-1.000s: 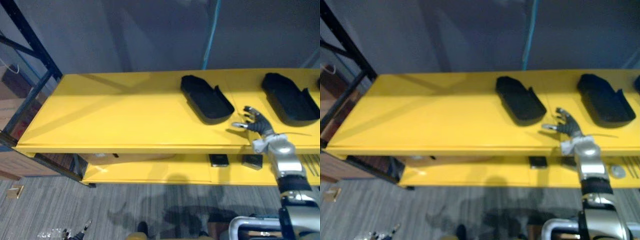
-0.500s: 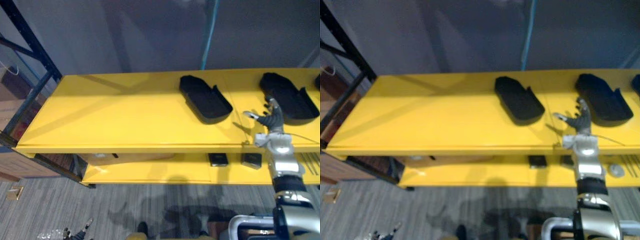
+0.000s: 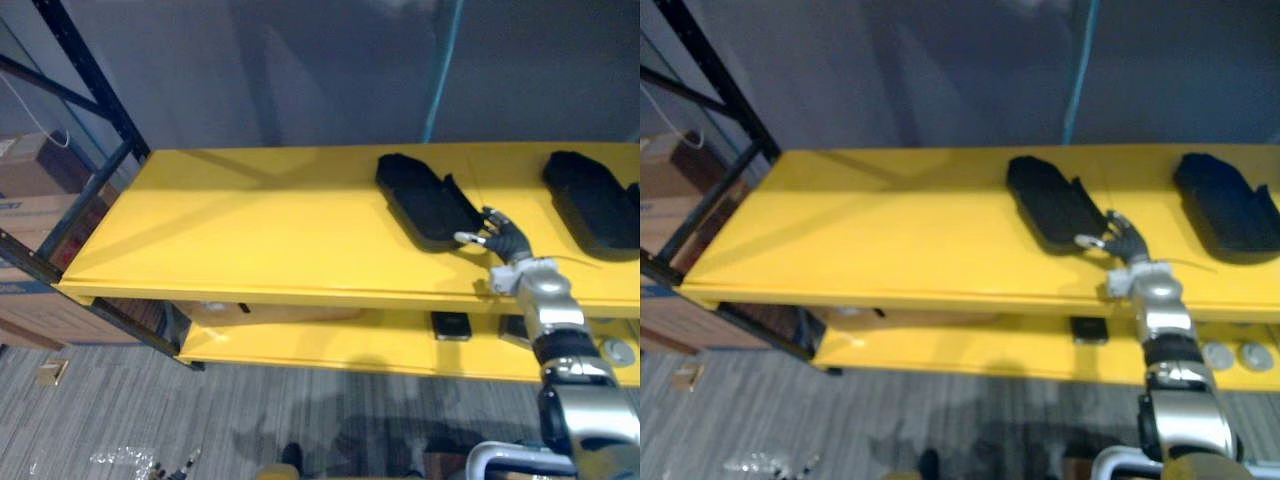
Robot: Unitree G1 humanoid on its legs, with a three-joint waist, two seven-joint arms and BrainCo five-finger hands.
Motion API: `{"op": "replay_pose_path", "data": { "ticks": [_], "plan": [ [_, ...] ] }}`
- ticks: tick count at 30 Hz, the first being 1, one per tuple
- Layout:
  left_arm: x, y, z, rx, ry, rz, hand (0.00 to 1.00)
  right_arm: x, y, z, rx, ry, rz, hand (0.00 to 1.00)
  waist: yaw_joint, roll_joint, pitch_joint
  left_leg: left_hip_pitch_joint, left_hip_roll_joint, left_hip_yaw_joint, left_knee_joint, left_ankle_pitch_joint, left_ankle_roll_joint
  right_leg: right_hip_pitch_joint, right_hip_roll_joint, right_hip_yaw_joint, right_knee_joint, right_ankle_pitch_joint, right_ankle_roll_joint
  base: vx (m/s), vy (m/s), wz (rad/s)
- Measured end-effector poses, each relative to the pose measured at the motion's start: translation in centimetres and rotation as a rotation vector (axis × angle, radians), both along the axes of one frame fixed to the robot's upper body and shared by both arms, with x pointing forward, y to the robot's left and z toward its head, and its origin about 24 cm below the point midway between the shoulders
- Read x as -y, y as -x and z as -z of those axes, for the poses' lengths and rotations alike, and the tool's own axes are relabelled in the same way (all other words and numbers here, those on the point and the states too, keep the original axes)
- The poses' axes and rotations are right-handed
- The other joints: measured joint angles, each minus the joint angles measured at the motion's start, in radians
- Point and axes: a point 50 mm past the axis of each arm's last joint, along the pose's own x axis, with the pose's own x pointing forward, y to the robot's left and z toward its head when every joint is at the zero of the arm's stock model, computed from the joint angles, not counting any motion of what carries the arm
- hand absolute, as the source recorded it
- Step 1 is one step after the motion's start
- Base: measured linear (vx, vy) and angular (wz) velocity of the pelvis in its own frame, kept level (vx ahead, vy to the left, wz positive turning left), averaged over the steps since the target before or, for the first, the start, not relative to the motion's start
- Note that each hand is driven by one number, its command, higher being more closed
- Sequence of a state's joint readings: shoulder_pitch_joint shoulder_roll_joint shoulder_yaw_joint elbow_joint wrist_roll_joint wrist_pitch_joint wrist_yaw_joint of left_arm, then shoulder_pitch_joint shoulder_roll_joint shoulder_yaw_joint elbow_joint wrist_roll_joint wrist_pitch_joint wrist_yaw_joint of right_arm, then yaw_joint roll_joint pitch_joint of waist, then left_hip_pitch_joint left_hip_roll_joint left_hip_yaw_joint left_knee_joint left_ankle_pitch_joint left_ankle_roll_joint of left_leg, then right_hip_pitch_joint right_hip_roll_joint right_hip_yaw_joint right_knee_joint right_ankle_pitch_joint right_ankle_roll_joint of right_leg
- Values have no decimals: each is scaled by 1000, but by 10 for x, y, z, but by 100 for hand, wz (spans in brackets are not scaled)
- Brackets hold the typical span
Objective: Walk over and take plastic housings, then place them on the shelf
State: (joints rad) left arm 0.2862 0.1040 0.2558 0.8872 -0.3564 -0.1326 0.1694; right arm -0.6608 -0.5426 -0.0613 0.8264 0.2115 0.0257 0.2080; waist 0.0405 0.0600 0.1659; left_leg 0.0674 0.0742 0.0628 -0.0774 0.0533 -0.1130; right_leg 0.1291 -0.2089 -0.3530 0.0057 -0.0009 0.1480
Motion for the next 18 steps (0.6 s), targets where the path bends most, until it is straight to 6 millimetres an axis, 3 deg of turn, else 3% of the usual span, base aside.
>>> {"op": "replay_pose_path", "data": {
  "ticks": [9,18],
  "plan": [
    [6,-2,1,7,29,38,0,-4,-3,-4,4,-17,-59,0,-6,7,4,2,2,11,-1,0,0,-5,1,11,0,0,0,-3,-4,-2],
    [7,-7,1,18,29,48,0,-23,2,-9,49,-14,-146,0,-22,23,18,1,8,35,-1,-1,-1,-21,5,37,3,3,3,0,-3,-6]
  ]
}}
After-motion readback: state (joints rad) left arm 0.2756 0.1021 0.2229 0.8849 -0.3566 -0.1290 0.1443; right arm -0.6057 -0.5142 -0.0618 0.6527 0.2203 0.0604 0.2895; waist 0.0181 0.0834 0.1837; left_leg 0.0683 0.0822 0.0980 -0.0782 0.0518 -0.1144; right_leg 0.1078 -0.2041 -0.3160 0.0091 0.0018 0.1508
